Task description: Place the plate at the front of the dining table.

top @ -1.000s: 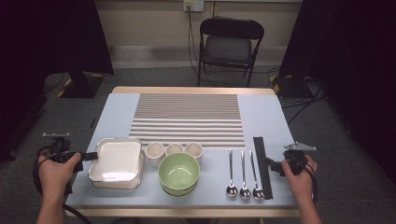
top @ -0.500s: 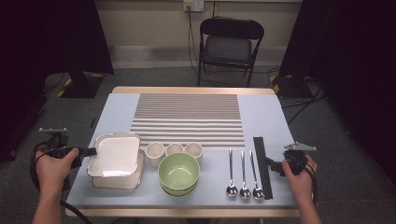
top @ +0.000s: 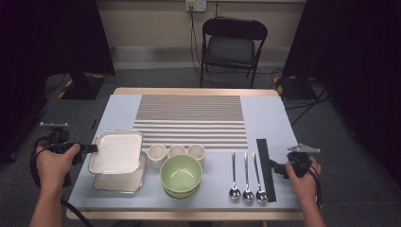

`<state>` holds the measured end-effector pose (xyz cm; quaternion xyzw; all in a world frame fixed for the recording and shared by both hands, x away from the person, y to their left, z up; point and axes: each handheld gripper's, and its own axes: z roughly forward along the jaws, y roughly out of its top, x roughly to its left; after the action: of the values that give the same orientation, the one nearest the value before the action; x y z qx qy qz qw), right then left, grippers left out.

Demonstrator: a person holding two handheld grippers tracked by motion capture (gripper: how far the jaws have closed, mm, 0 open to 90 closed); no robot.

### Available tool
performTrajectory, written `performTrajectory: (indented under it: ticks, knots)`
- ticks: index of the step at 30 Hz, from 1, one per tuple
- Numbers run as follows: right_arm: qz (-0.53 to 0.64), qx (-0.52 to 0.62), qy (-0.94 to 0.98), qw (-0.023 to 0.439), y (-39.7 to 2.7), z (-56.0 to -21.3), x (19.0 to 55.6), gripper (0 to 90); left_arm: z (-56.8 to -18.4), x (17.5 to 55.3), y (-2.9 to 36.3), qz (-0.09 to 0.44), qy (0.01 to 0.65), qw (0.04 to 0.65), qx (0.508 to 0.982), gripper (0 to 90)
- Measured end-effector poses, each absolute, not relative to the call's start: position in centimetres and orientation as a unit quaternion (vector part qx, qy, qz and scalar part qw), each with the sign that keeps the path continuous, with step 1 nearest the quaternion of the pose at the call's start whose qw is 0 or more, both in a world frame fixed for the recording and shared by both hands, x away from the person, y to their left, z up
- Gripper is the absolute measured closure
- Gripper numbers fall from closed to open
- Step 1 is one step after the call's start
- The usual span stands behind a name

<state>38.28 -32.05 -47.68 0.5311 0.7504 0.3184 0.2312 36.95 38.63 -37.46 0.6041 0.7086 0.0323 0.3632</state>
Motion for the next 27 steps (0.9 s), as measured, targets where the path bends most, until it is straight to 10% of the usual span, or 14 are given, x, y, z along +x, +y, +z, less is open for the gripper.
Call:
performTrajectory:
  ticks: [27]
  knots:
    - [0.319, 0.531, 0.75, 0.231, -32.1, -47.7, 38.3, 15.1, -35.6, 39.3, 37.2, 0.041, 0.706, 0.384, 0.594, 87.9]
